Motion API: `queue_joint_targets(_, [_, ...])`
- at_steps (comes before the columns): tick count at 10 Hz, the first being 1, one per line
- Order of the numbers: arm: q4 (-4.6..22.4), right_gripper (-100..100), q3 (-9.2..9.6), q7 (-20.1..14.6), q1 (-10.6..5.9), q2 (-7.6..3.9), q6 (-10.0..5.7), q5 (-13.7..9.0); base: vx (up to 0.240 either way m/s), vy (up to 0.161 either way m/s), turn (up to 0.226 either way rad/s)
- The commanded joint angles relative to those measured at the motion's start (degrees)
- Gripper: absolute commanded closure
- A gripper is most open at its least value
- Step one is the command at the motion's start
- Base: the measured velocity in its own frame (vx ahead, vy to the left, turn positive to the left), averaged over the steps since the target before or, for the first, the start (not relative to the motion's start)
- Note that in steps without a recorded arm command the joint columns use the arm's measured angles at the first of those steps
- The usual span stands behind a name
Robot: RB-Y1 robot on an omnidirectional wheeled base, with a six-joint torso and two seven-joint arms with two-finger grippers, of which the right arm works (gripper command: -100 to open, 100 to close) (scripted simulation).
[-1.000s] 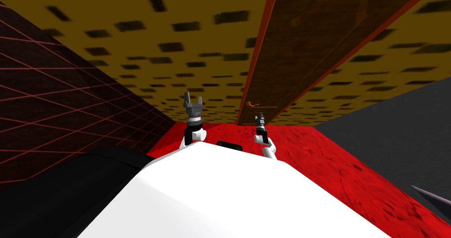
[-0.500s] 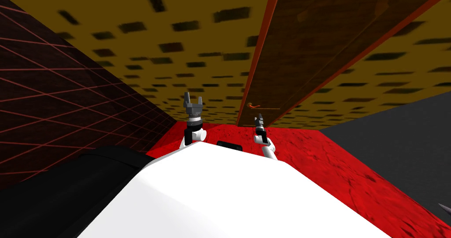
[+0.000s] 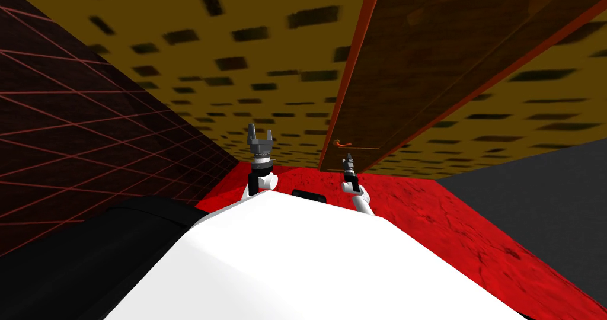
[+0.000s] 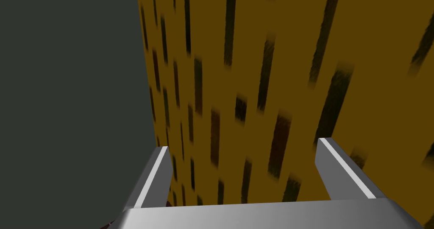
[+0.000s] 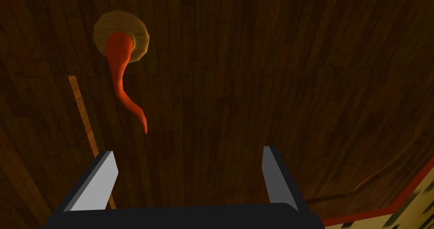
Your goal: Pull the door open
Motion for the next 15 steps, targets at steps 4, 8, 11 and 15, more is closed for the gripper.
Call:
queue_joint_targets(4, [8.11, -100, -0.55, 0.16, -3.67, -0.81, -1.24, 0.57, 0.062, -0.054, 0.079])
queue_joint_targets(8, [13.26, -100, -0.88, 0.23, -5.83, -1.3, -1.93, 0.93, 0.055, -0.048, 0.057])
queue_joint_targets(11, [17.33, -100, -1.15, 0.29, -7.63, -1.7, -2.5, 1.23, 0.05, -0.05, 0.06])
queue_joint_targets(15, [21.5, -100, -1.43, 0.36, -9.48, -2.1, -3.09, 1.54, 0.059, -0.057, 0.059])
